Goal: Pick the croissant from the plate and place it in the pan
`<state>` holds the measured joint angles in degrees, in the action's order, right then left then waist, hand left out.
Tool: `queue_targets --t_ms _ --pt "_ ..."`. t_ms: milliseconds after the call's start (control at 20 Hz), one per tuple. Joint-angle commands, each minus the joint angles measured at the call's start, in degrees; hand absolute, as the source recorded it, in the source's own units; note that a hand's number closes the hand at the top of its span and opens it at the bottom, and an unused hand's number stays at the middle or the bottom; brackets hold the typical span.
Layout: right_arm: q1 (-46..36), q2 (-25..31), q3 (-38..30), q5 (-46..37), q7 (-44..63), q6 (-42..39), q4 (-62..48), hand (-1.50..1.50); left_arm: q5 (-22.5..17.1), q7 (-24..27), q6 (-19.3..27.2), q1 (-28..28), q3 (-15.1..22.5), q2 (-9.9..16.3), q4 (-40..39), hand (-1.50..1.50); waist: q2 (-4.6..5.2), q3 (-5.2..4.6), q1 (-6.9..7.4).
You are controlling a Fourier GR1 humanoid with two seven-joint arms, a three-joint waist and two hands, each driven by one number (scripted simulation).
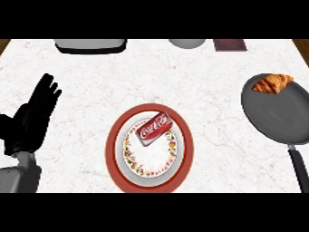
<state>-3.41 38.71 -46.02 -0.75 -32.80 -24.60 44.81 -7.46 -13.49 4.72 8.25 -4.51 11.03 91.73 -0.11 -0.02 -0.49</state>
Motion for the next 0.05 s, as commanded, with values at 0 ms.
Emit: queue_targets --t_ms 0 --pt "4.5 -1.3 0.3 1.8 -0.3 -0.2 4.6 -1.50 -1.1 -3.1 -0.8 1.7 -1.6 0.8 1.4 0.00 0.05 0.01 0.26"
